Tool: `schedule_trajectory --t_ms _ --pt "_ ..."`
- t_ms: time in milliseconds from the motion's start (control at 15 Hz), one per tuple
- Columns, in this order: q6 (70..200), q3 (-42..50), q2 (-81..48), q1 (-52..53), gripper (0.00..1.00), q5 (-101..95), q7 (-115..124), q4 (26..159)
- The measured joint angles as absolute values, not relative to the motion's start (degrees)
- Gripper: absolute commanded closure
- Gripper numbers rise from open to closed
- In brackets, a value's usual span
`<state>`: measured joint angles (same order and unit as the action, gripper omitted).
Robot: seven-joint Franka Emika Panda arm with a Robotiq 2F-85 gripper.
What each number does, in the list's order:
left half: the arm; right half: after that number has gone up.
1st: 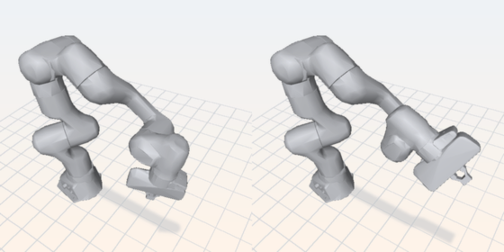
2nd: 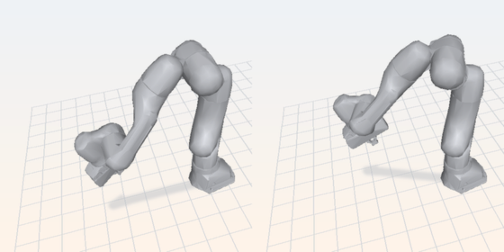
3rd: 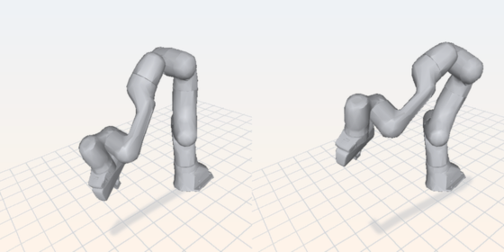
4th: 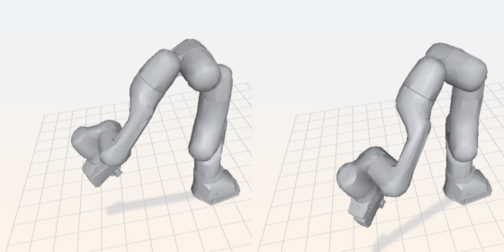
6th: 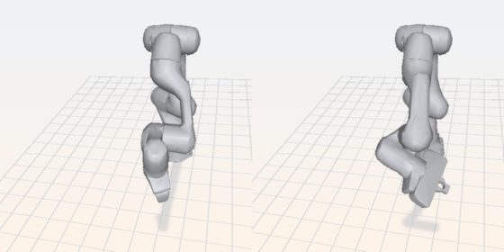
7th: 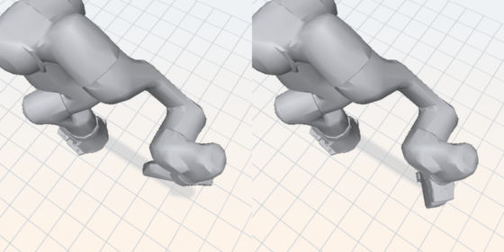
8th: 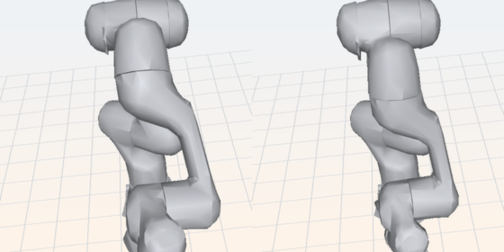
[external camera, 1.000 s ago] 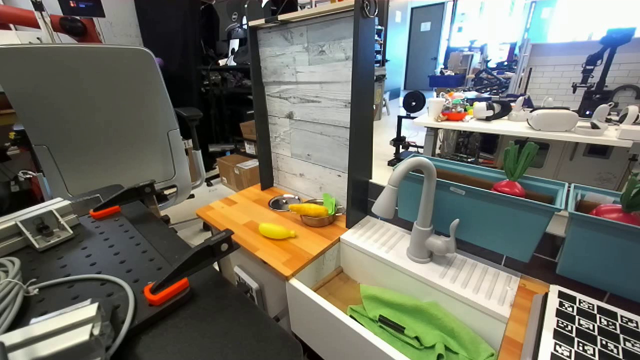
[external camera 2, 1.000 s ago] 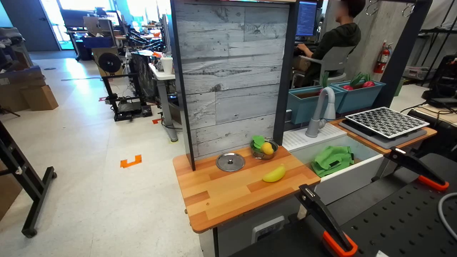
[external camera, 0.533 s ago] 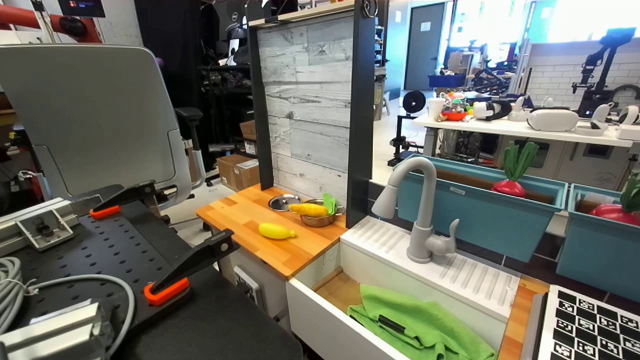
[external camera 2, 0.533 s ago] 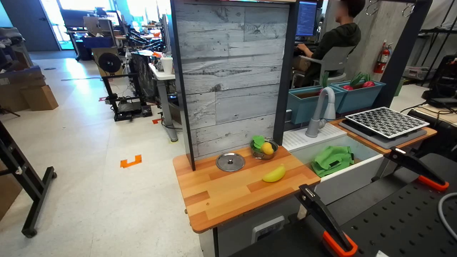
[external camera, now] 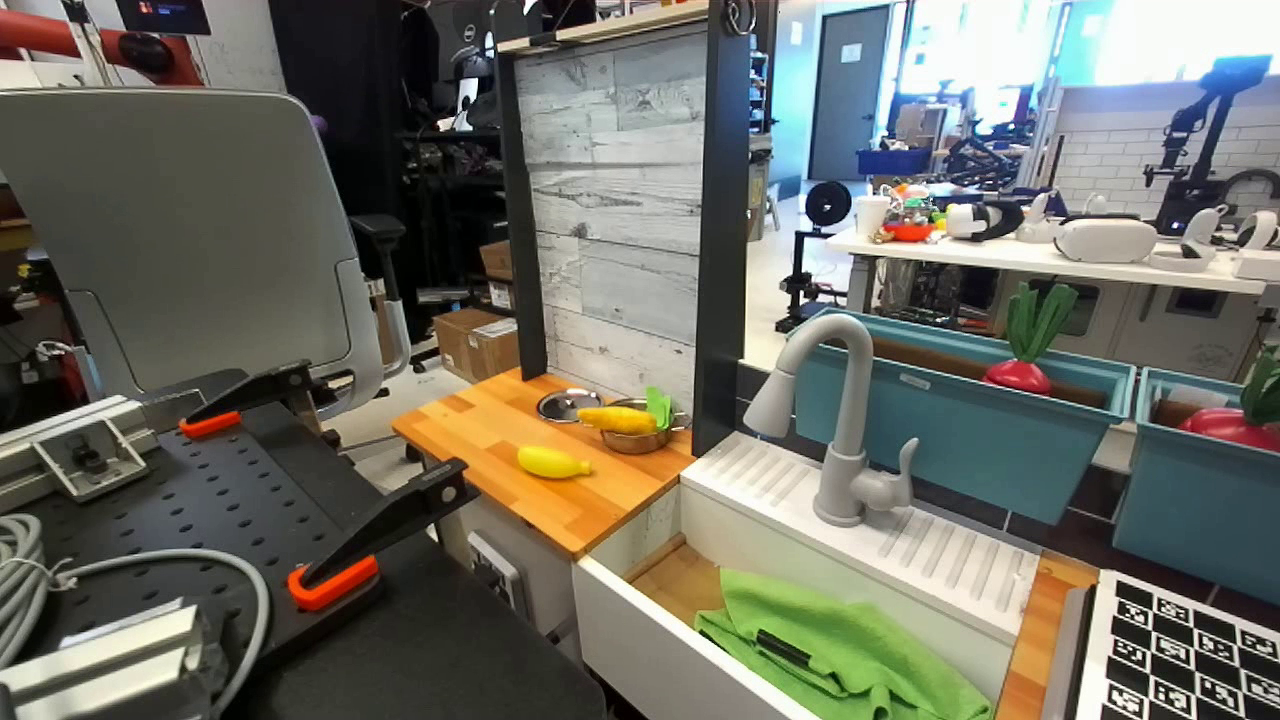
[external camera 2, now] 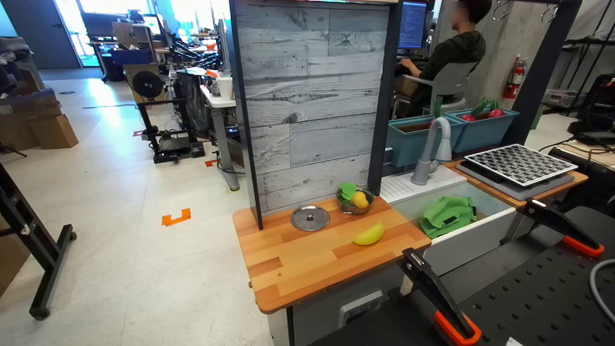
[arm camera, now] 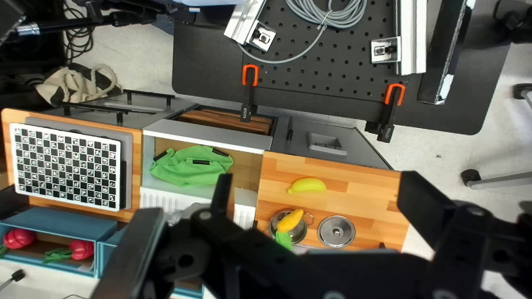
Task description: Turn the faucet to the left
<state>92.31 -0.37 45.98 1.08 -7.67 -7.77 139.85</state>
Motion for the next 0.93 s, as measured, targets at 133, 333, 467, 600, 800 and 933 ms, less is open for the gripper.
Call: schedule_trajectory --t_ms 133,333,467,600,800,933 --pt "93.1 -0.1 45.8 1.1 0.0 -7.7 -7.0 140.2" --pt "98.5 0.8 44.9 1.1 0.0 -7.7 -4.7 142.1" --pt "103.4 1.5 43.3 1.1 0.0 -7.7 -3.0 143.5" --pt "108.2 2.2 40.7 0.8 0.0 -7.7 -1.8 144.3" --pt "115.4 3.0 34.3 -0.8 0.0 -7.7 -0.8 144.3" --pt "120.5 3.6 28.9 -2.5 0.0 -7.7 -0.4 143.9"
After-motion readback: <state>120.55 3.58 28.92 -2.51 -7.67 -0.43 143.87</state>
